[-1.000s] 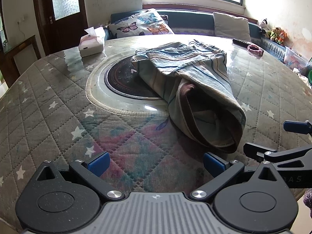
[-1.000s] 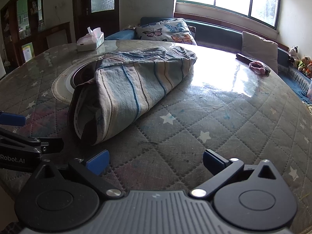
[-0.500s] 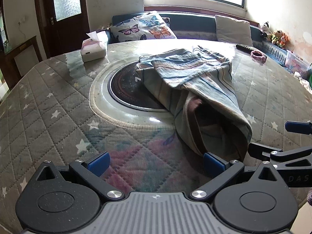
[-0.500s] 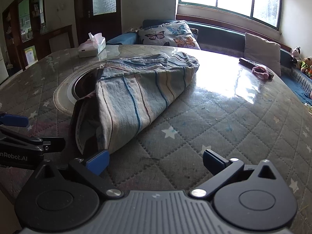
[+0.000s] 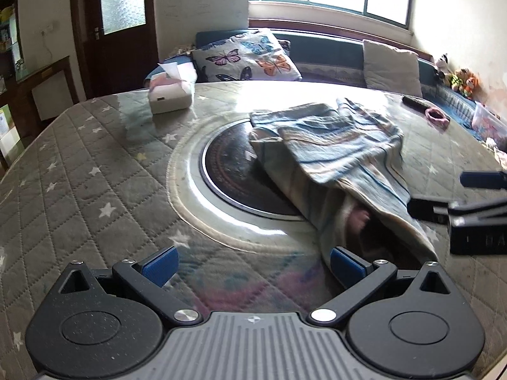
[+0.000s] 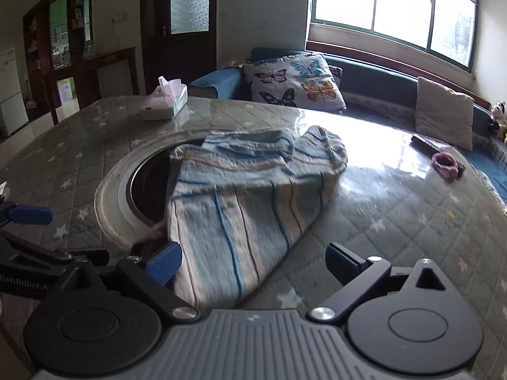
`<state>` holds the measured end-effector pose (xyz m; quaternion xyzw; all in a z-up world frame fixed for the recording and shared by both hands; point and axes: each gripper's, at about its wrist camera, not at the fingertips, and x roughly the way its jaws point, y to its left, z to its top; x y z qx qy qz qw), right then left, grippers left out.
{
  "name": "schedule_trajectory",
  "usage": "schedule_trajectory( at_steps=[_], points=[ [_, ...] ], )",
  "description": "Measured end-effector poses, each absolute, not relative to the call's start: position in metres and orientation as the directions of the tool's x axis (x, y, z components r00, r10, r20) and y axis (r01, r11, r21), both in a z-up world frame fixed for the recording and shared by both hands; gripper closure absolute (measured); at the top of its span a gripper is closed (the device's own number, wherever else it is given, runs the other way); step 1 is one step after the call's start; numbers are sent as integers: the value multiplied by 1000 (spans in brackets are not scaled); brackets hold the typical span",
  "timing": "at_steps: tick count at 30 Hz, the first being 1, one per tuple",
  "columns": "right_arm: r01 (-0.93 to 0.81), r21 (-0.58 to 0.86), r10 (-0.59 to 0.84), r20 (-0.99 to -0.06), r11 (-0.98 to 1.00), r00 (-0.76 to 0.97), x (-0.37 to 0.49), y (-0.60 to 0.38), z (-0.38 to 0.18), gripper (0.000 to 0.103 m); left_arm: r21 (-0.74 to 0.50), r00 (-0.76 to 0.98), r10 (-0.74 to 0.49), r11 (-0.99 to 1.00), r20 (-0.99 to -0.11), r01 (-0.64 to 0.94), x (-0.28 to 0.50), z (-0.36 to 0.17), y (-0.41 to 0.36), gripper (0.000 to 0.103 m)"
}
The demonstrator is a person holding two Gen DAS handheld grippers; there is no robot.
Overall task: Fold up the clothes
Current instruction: 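Reach the right tool into the bunched striped towel and close on it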
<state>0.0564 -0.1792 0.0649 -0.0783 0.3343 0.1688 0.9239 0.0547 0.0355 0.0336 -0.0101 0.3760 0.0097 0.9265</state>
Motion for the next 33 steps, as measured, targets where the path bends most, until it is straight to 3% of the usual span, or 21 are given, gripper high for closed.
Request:
schedule_trajectory(
  at_steps=[8,19,25,27,30,33],
  points=[
    [-460,-99,290,-656,882,697,103,-132,65,6,-25,701,19,998,-713,-53,65,24,51,0],
    [-555,-187,264,-729,810,632,156,-63,37,23,-37,684,25,996,-729,-76,75,13,64,0],
    [-535,-186,237,-745,824,624,167,-64,29,55,-40,676,31,995,-736,-89,79,8,70,0],
    [-523,-170,236,-748,836,620,170,-70,30,73,-36,677,34,995,-735,-89,80,8,70,0],
    [-500,-137,244,-745,855,621,172,-83,34,89,-30,680,36,996,-732,-85,82,9,68,0],
    [-465,-107,253,-721,879,645,169,-101,44,95,-21,684,40,997,-728,-81,82,12,65,0]
  ],
)
